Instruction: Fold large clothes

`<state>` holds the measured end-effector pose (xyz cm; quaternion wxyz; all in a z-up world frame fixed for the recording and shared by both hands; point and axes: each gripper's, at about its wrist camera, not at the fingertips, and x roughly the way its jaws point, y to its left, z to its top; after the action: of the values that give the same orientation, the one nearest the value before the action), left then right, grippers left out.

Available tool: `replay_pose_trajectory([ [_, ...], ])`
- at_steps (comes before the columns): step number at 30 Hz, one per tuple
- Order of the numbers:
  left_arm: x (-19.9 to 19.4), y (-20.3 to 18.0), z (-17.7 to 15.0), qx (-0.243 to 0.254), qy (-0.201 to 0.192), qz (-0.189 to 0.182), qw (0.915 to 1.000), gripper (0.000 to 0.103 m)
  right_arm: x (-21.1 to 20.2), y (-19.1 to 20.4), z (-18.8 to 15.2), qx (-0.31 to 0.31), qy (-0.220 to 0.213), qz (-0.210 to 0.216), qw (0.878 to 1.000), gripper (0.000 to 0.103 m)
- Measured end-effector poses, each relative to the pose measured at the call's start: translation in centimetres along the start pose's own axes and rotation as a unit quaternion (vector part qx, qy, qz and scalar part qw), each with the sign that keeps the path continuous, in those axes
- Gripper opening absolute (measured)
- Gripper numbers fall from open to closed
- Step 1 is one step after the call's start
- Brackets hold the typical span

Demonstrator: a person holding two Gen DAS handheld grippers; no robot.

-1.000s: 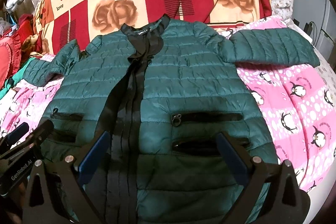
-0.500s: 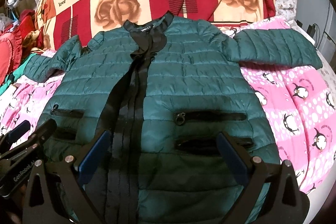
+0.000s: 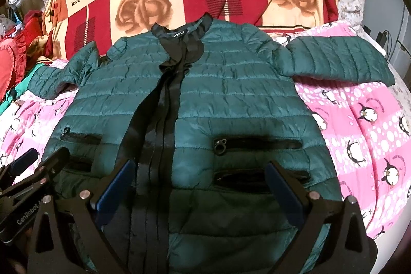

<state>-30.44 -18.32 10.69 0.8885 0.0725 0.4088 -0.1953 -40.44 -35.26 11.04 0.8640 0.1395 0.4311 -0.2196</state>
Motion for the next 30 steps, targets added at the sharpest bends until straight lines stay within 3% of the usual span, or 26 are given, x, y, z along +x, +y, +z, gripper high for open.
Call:
replay_pose_trajectory([
  [3,0.1,0.1,0.0,-0.001,0.001,0.001,1.0,0.054,0.1,-0.1,-0.1,0.011,-0.013,0.018,1.0,0.103],
  [11,0.4,0.3,-0.2,-0.001,0.004,0.003,1.0,0.054,0.5,0.0,-0.2,-0.005,-0.012,-0.002,1.0,0.103],
  [30,1.3,0.6,0.0,-0.002,0.013,0.007,0.9999,0.054,1.5,0.0,0.0,-0.002,0.004,0.0,1.0,0.103],
])
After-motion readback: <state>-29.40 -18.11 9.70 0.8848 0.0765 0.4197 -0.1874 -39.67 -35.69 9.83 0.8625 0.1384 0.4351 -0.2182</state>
